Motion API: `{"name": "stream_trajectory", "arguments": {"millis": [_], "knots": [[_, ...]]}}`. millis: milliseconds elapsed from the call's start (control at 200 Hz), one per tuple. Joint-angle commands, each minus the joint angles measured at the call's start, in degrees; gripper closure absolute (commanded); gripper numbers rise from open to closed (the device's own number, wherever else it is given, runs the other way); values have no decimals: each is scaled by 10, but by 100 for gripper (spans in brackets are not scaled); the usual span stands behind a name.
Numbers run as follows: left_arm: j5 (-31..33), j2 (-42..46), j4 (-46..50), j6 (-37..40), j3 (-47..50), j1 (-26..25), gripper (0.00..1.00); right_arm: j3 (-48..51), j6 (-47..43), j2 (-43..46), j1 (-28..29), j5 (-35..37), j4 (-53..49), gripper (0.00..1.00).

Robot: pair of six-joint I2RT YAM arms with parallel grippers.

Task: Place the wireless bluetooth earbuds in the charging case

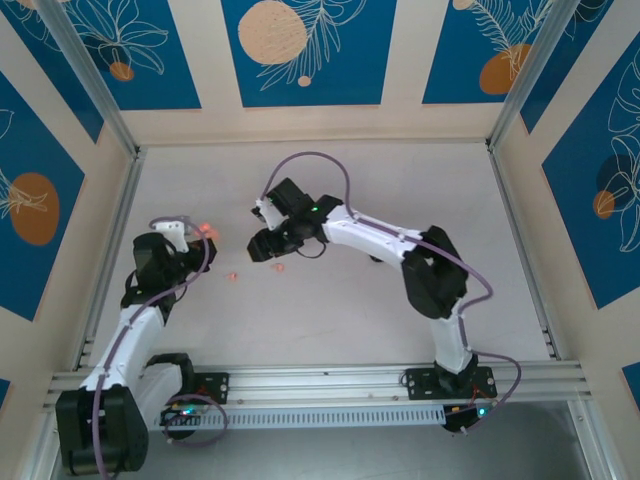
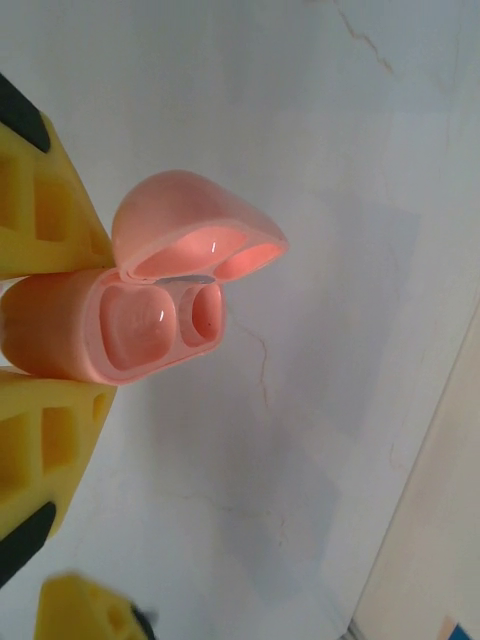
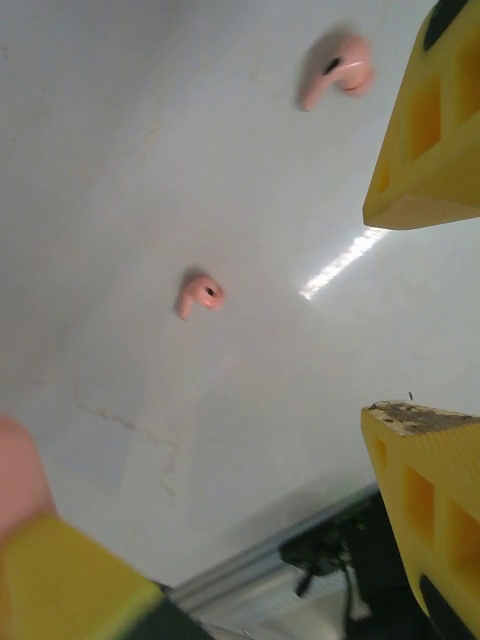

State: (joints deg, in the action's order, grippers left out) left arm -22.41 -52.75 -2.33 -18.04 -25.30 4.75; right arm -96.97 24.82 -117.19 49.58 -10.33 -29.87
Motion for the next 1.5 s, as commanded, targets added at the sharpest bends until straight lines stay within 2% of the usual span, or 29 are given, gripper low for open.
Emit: {"name": "stream_trajectory", "arguments": {"millis": [0,265,400,580,1155,1495], "knots": [[-3,-15,-9,-21,12,22,80,-58,37,-65,17,32,30,50],[-8,-28,-23,-26,15,35,79,-182,1,-201,45,61,15,48],[-4,-22,-19,-24,18,37,79,-212,-8,-234,48,59,9,48],[-1,-17,-15,-21,17,38,79,-207,-12,-244,55,37,21,50],[-5,-15,-15,-16,16,39,79,-193,-23,-255,76,43,14,63],[-5,-7,-13,-15,17,38,79,-168,-41,-239,85,86,-4,65]]}}
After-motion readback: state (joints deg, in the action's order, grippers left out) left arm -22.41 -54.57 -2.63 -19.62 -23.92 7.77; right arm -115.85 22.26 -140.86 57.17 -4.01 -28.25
